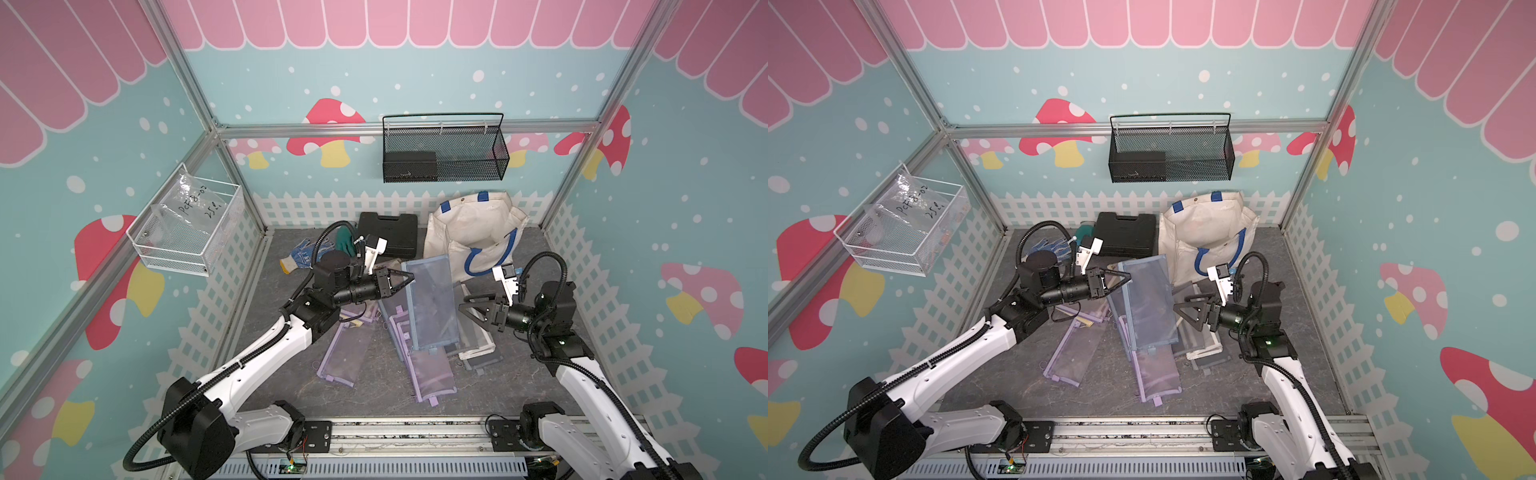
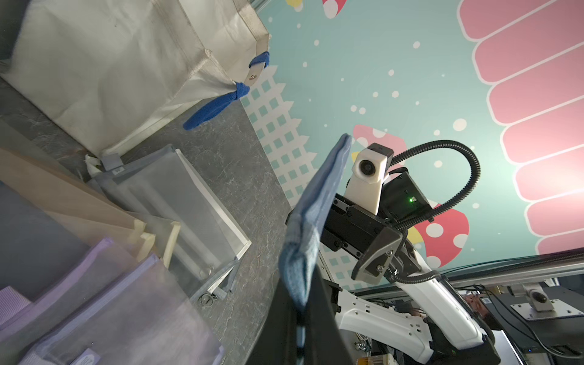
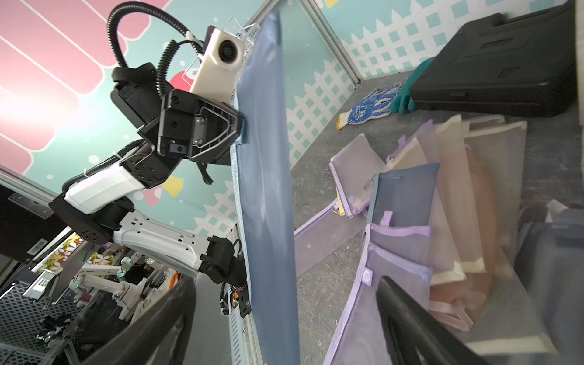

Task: Put the pencil pouch into the canvas bag
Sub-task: Pick up the pencil pouch.

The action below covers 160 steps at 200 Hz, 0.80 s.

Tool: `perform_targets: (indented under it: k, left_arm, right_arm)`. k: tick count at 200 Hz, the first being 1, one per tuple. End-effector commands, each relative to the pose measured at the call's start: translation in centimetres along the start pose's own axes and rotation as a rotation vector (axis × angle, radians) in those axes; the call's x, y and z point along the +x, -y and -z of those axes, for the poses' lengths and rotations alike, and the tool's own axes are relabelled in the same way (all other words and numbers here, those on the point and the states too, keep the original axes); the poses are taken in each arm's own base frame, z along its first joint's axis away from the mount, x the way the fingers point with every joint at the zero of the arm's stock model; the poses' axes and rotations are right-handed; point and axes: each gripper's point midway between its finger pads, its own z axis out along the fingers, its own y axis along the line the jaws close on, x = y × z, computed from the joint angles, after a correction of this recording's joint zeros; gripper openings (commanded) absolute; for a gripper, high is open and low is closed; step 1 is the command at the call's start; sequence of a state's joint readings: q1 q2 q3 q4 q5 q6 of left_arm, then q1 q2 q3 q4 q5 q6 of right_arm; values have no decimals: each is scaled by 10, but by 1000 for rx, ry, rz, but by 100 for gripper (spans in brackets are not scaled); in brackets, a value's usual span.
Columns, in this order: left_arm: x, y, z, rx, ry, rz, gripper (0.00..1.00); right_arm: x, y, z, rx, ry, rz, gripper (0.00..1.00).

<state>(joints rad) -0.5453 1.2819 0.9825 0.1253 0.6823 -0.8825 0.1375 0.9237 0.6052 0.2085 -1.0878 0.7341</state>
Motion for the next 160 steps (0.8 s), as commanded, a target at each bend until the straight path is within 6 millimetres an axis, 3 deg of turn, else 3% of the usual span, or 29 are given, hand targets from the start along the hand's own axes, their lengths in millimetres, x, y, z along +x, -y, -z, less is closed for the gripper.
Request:
perform_targets:
  k: [1,28,56,72,89,100,131,160]
  left_arm:
    - [-9,21,-6,108,-8,-8,0]
    - [-12,20,-13,131,-14,-11,0]
    - [-18,15,-19,129,-7,5,0]
    - [-22,17,-21,131,-12,-5,0]
    - [-27,8,-23,87,-5,-7,0]
    - [-32,1,-23,67,8,6,7]
    - [-46,-18,-12,-19,76,25,28]
    - [-49,-42,7,-179,122,7,69]
  right_arm:
    - [-24,-6,-13,-23,34,65,87]
    - [-31,3,-29,-31,7,72,78]
    - [-35,2,-40,-70,-25,89,56]
    - [-32,0,-43,-103,-53,92,39]
    - [-34,1,-45,-103,-60,94,14]
    - [-38,2,-45,-86,-49,93,0]
    - [-66,4,-45,-2,12,117,0]
    - [-107,16,-45,123,79,94,0]
